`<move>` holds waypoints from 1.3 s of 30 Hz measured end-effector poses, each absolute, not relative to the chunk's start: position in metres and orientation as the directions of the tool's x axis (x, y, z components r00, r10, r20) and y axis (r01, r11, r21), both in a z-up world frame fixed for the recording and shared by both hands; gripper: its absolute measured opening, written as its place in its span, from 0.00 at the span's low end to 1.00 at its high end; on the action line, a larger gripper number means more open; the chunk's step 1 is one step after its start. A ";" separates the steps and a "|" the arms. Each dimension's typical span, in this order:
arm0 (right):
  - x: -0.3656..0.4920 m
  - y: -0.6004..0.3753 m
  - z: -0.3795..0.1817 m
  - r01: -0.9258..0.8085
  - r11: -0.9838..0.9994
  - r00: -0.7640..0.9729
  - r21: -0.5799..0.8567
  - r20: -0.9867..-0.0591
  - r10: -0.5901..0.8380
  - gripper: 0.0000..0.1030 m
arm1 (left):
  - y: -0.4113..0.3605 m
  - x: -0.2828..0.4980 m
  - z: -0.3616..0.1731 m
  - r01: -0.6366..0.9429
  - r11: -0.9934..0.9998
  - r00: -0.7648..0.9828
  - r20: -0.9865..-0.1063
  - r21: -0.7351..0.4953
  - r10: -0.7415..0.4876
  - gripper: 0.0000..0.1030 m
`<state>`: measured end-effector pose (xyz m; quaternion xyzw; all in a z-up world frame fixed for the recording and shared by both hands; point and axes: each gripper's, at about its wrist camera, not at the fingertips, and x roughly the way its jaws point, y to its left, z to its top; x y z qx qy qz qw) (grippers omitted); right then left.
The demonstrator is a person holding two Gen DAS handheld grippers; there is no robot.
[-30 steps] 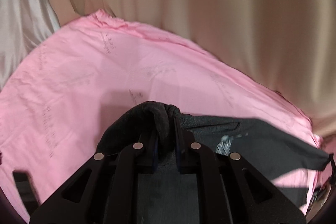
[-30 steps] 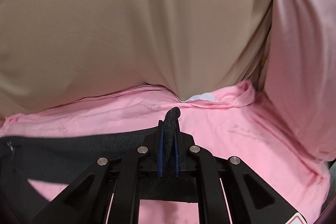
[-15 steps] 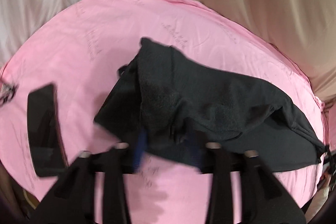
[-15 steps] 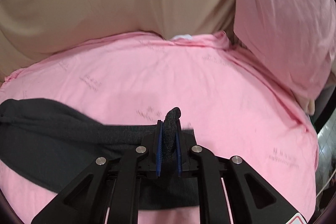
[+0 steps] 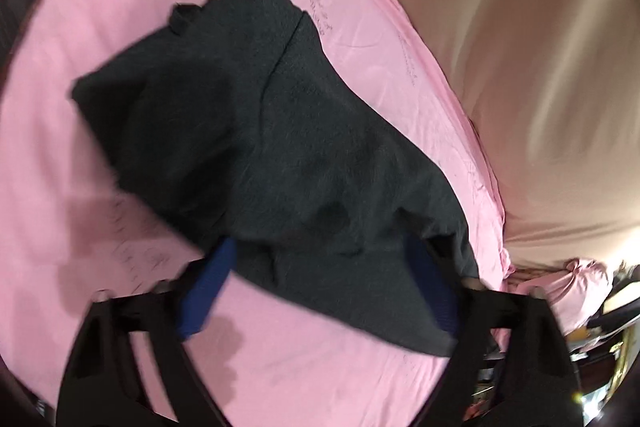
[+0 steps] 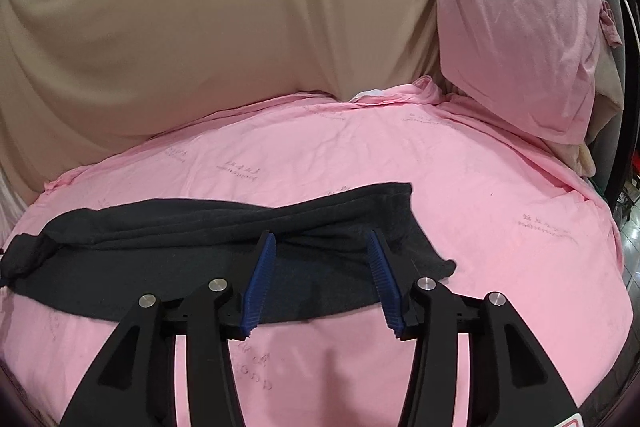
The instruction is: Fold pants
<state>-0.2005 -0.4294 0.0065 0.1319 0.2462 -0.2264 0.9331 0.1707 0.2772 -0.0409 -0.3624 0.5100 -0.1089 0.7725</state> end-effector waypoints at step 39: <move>-0.173 -0.555 -0.063 0.539 0.726 0.678 0.428 -0.732 -0.072 0.07 | 0.317 0.171 -0.043 -0.280 0.870 0.407 -0.871 -0.407 -0.277 0.03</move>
